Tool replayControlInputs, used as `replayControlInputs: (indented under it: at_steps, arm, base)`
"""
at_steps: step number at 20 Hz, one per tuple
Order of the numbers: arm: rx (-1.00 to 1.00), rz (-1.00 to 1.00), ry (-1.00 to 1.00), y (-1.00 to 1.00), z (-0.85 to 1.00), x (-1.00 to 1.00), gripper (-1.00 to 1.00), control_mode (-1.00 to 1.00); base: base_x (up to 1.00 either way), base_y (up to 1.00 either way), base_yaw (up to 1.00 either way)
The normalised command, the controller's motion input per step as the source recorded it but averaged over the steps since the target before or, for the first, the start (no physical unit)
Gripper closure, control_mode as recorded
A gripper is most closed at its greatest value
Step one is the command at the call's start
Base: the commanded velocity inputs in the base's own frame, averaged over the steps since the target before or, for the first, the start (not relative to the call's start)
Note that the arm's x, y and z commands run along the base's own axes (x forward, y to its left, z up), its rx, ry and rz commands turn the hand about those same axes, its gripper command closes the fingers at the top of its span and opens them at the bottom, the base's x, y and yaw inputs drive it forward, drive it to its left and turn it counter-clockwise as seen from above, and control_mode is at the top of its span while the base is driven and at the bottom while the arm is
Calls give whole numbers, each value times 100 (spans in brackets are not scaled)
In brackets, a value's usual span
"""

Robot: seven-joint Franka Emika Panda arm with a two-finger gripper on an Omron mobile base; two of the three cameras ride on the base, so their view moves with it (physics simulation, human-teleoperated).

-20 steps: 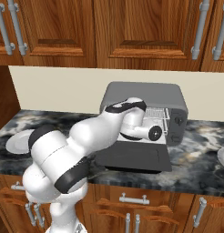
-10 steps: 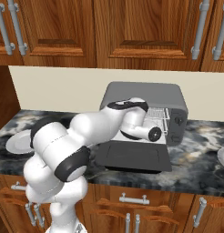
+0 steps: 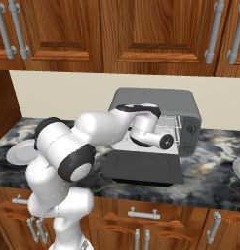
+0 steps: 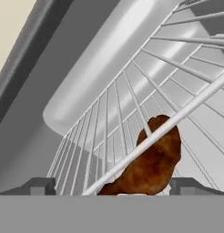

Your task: Open the toaster oven door. Place the bread on the top rack in the toaster oven and place the chicken drumstick on the bottom rack.

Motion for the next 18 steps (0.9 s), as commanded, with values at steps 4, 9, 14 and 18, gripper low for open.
replayControlInputs:
  at_steps: [4, 9, 14, 18]
  arm:
    - [0, 0, 1, 0, -14, 16, -100, -100]
    - [0, 0, 0, 0, -23, 9, -100, -100]
    - [0, 0, 0, 0, -8, 16, -100, -100]
    - [0, 0, 0, 0, -1, 20, -100, -100]
  base:
    - [0, 0, 0]
    - [0, 0, 0]
    - [0, 0, 0]
    - [0, 0, 0]
